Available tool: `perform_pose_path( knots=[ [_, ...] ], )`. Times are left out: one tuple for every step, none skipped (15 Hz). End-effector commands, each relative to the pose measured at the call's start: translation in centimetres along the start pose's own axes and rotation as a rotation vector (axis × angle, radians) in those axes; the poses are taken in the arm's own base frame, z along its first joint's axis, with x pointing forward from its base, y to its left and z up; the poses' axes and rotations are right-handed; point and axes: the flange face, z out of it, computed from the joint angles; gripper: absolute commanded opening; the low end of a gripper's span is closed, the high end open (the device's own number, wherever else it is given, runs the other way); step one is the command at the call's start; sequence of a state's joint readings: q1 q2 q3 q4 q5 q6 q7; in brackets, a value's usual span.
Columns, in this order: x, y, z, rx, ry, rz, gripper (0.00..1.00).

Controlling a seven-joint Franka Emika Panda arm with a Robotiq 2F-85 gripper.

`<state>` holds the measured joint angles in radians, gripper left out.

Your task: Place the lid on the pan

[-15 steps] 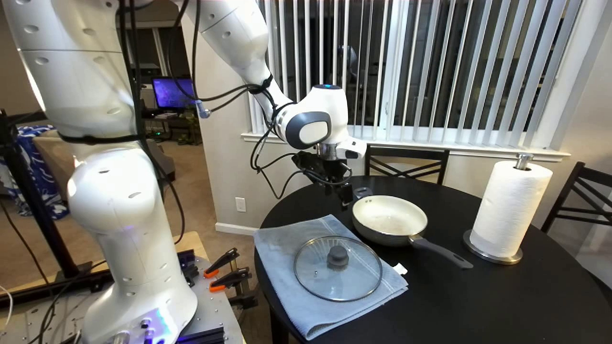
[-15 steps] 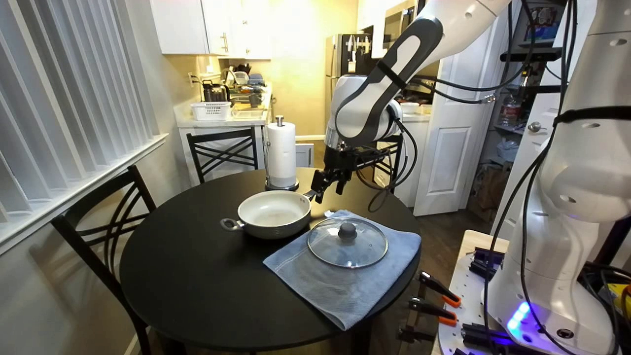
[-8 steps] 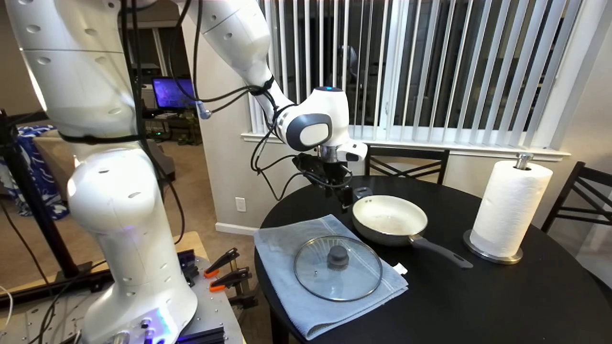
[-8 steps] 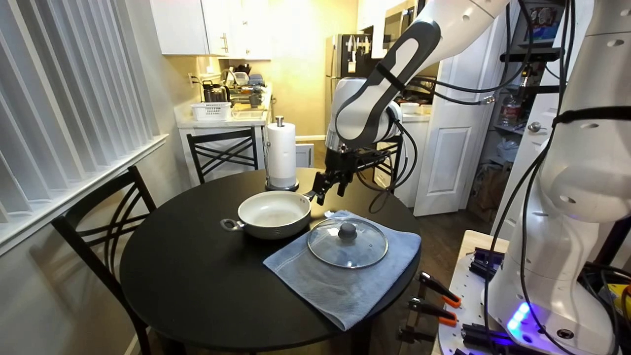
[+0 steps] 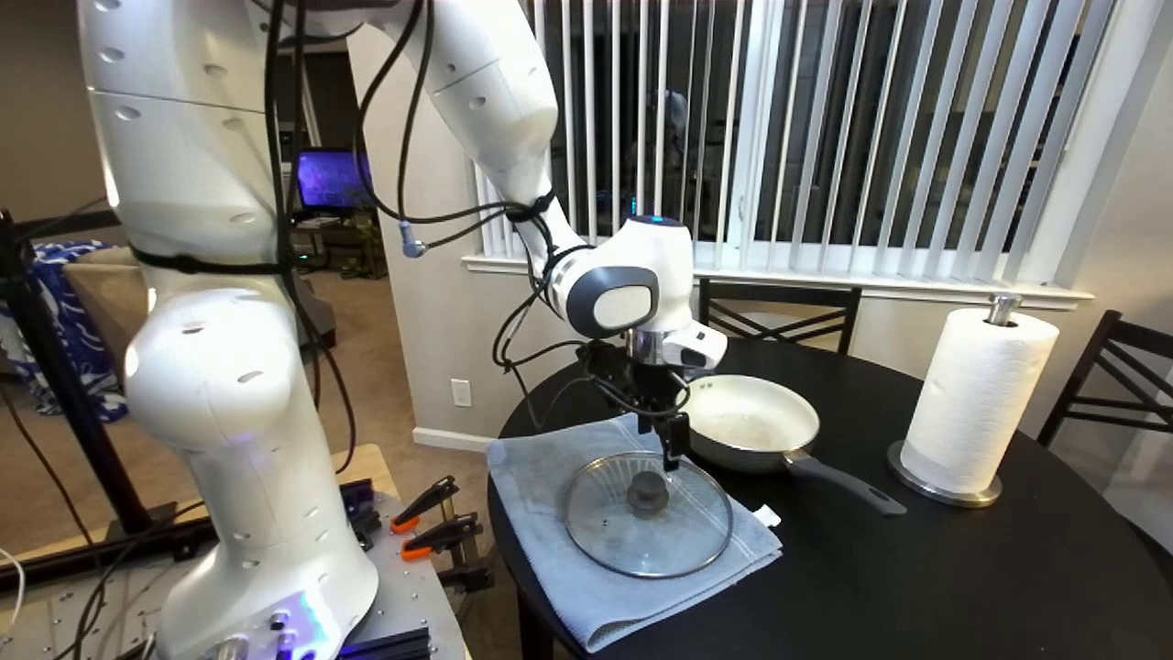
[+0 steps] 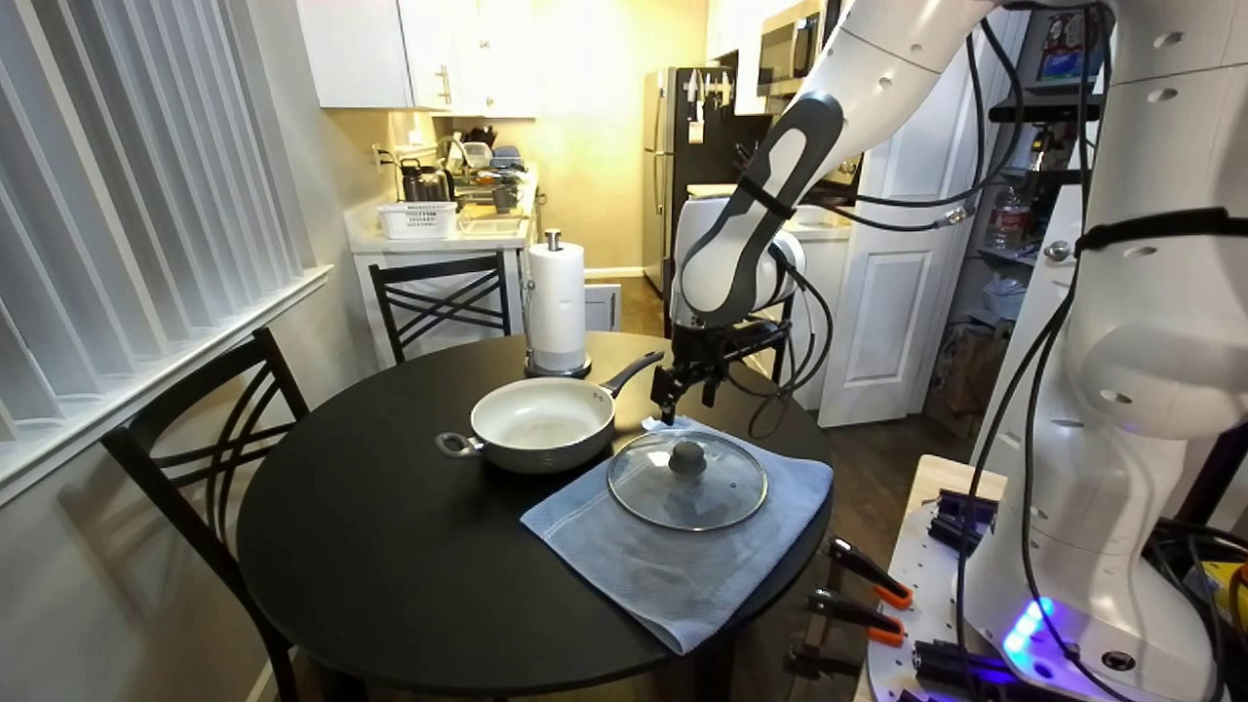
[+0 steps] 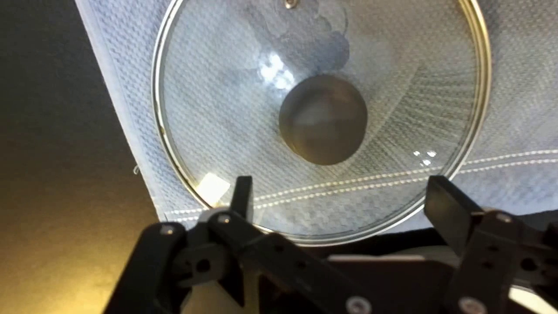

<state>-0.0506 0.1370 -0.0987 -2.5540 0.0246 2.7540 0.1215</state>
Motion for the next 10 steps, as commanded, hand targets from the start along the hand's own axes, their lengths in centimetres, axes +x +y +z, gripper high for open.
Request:
perform_pose_path(
  knots=[
    [-0.4,0.4,3.4,-0.015,-0.024,0.020,1.00],
    [-0.8,0.2,4.0,-0.011,-0.039,0.009,1.00],
    [-1.0,-0.1,4.6,-0.013,-0.046,-0.001,1.00],
    [-1.1,-0.2,5.1,-0.015,-0.055,-0.004,1.00],
    [-1.0,-0.3,5.6,-0.019,-0.060,-0.003,1.00],
    [-1.0,-0.3,5.9,-0.019,-0.069,-0.003,1.00],
    [-0.8,-0.2,6.2,-0.019,-0.075,0.000,1.00],
    [-0.7,-0.2,6.4,-0.018,-0.078,0.002,1.00],
    [-0.5,-0.1,6.5,-0.017,-0.079,0.004,1.00],
    [-0.3,-0.1,6.6,-0.015,-0.079,0.008,1.00]
  ],
)
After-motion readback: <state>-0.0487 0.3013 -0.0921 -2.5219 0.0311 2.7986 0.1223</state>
